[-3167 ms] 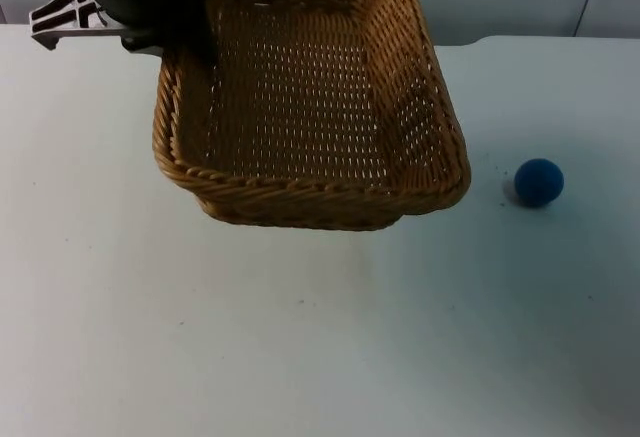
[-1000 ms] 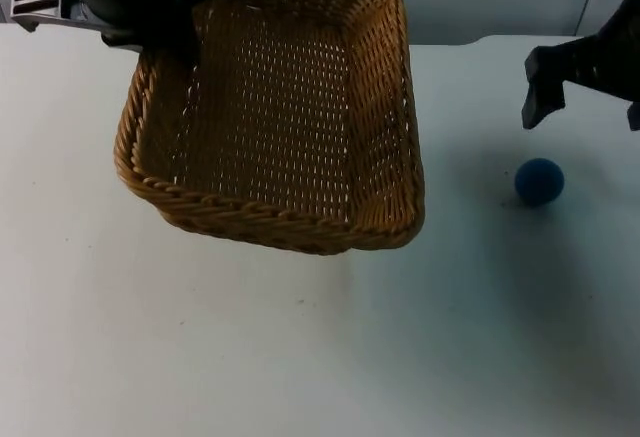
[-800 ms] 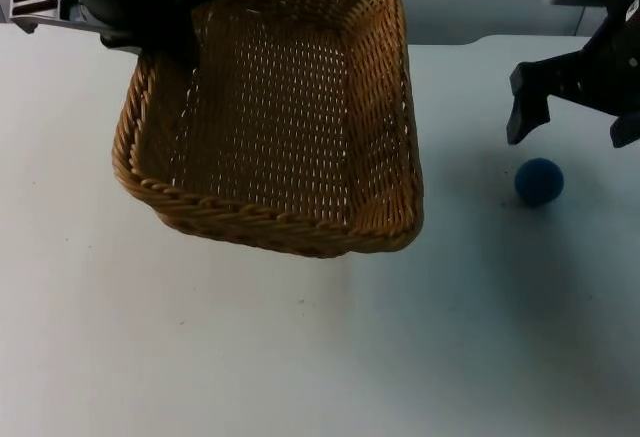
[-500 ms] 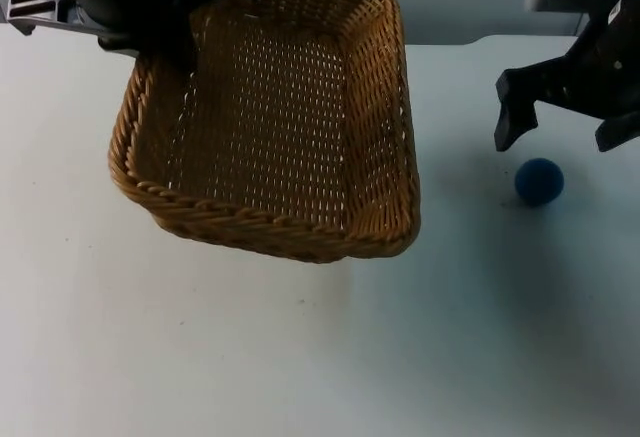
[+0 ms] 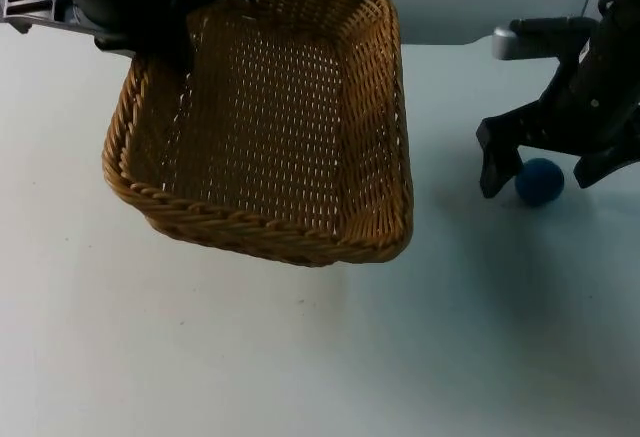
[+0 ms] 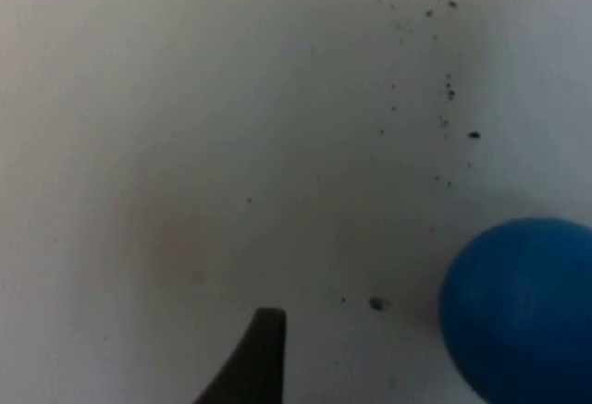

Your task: Pick up the basket with the left hand and place the ball into the basket with the right hand.

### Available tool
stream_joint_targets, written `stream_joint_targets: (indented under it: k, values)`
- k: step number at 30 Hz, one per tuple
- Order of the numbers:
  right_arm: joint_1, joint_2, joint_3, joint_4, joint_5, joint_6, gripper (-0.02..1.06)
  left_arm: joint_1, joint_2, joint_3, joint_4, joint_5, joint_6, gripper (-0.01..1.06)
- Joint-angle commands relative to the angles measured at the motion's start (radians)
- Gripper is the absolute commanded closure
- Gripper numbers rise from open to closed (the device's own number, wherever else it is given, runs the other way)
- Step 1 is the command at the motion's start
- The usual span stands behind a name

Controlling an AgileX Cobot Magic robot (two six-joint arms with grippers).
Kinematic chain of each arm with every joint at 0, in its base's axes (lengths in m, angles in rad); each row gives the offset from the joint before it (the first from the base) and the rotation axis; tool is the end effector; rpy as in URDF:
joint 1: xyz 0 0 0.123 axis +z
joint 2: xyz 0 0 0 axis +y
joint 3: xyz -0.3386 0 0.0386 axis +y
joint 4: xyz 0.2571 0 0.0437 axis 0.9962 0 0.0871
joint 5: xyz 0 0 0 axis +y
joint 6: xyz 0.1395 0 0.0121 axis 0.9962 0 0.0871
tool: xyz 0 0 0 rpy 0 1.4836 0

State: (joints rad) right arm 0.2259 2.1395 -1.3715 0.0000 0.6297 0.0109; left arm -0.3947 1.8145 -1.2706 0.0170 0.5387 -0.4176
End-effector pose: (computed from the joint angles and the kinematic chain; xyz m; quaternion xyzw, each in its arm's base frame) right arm 0.4543 0.1044 0.1050 -0.1064 0.9858 0.0153 0.1289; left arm 0.4047 -0.1673 0.2291 -0.0052 0.9589 -0.1064 0.2631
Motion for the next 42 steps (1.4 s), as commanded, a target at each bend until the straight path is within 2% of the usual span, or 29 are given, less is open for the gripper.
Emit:
stream_joint_targets:
  k: [1,25,27,28,31,32,33,38,39,42]
  values:
    - [0.004,0.004,-0.007,-0.008,0.001,-0.011,0.11,-0.004,-0.018,-0.011,-0.003,-0.004,-0.011,1.05]
    - [-0.008,0.033,-0.008,-0.047,-0.063,-0.011,0.13,-0.004,-0.018,-0.011,0.003,-0.004,-0.011,1.05]
    - [-0.008,0.033,-0.008,-0.05,-0.071,-0.011,0.23,-0.004,-0.018,-0.011,0.013,-0.002,-0.011,1.05]
    - [-0.008,0.033,-0.008,-0.05,-0.071,-0.011,0.23,-0.004,-0.018,-0.011,0.013,-0.002,-0.011,1.05]
    - [-0.008,0.033,-0.008,-0.05,-0.079,0.018,0.52,-0.004,-0.018,-0.011,0.019,-0.002,-0.011,1.05]
    - [-0.008,0.033,-0.008,-0.052,-0.079,0.018,0.59,-0.004,-0.018,-0.011,0.019,-0.002,-0.011,1.05]
    - [-0.008,0.033,-0.008,-0.052,-0.079,0.018,0.59,-0.004,-0.018,-0.011,0.019,-0.002,-0.011,1.05]
    - [-0.008,0.033,-0.008,-0.054,-0.072,0.02,0.86,-0.004,-0.018,-0.011,0.019,0.004,-0.011,1.05]
    - [-0.008,0.033,-0.008,-0.054,-0.072,0.02,0.86,-0.004,-0.018,-0.011,0.019,0.004,-0.011,1.05]
    - [-0.008,0.032,-0.008,-0.054,-0.061,0.031,1.04,-0.004,-0.018,-0.011,0.019,0.006,-0.011,1.05]
